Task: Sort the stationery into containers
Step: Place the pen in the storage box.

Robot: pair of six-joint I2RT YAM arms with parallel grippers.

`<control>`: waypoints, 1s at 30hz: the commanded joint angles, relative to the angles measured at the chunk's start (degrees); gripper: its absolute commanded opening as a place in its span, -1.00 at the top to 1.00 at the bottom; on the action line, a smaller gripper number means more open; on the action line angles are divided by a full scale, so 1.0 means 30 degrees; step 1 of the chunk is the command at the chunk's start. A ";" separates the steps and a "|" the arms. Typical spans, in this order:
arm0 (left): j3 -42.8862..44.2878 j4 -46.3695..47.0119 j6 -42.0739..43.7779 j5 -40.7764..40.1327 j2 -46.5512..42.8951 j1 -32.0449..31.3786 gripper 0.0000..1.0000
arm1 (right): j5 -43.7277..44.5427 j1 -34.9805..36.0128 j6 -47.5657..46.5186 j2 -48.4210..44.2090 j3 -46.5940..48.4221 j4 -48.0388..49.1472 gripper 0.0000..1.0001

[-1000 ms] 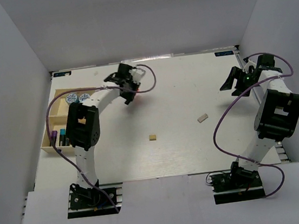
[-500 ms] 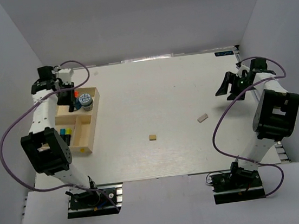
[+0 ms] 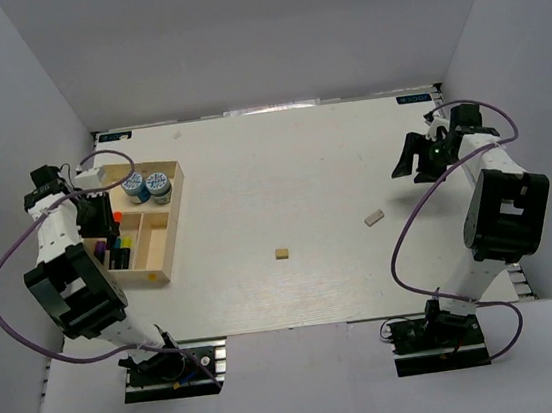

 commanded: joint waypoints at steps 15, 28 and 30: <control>-0.2307 0.2235 0.0290 0.1363 -0.0474 0.0263 -0.26 | 0.1215 0.1925 -0.1768 -0.2119 -0.1999 0.0686 -0.51; 0.0564 0.1210 0.1431 0.4731 -0.1765 -0.0292 -0.69 | 0.5491 0.6467 -0.4377 -0.2710 -0.3525 0.0480 -0.50; 0.0652 0.1180 0.1755 0.5026 -0.2145 -0.0468 -0.71 | 0.6164 0.6906 -0.4262 -0.2239 -0.3145 0.0306 -0.52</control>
